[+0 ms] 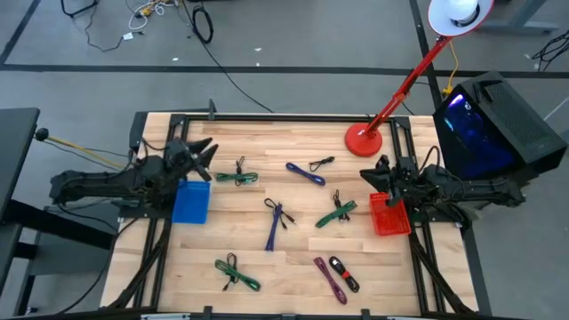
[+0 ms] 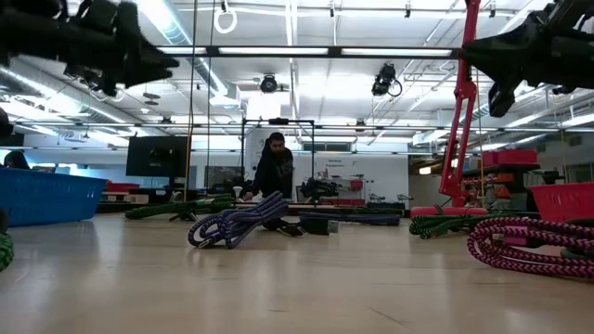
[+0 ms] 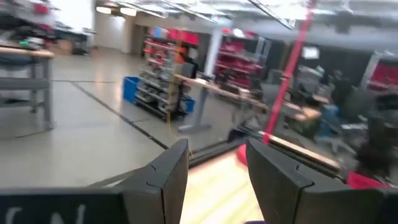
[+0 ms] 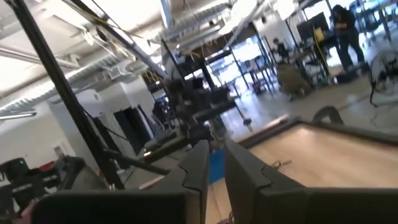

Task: Pick & Place USB Port
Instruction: Put the black and green charger cable into the red basket

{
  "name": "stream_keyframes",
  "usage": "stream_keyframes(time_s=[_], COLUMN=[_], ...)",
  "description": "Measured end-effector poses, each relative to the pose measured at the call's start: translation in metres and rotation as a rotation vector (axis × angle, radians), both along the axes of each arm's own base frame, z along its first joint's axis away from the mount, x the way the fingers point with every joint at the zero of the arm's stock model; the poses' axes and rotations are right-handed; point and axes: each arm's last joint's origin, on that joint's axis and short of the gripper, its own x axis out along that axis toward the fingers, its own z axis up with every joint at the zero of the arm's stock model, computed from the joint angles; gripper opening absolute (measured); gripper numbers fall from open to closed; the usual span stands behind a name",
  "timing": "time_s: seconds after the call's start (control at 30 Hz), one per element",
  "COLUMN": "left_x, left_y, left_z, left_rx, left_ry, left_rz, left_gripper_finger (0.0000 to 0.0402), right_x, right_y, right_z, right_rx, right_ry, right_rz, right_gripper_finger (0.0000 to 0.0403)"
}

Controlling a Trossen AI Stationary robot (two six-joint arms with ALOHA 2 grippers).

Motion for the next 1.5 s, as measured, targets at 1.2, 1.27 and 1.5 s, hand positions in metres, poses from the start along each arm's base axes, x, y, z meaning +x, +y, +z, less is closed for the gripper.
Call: stream_keyframes(time_s=[1.2,1.27,1.5], left_x=[0.095,0.104,0.14], left_y=[0.037,0.042,0.035], left_z=[-0.015,-0.015,-0.015], left_rx=[-0.035,-0.038,-0.06], left_ry=[0.913,1.068,1.334], left_rz=[-0.298,-0.334,-0.575], left_gripper_finger=[0.0167,0.0167,0.0167], right_x=[0.017,0.017,0.017], right_y=[0.011,0.011,0.011], right_z=[-0.004,-0.004,-0.003], right_rx=[-0.229,-0.223,-0.199], right_ry=[0.065,0.063,0.053], right_rz=[0.038,0.039,0.045], right_gripper_finger=[0.0052,0.0052,0.0052])
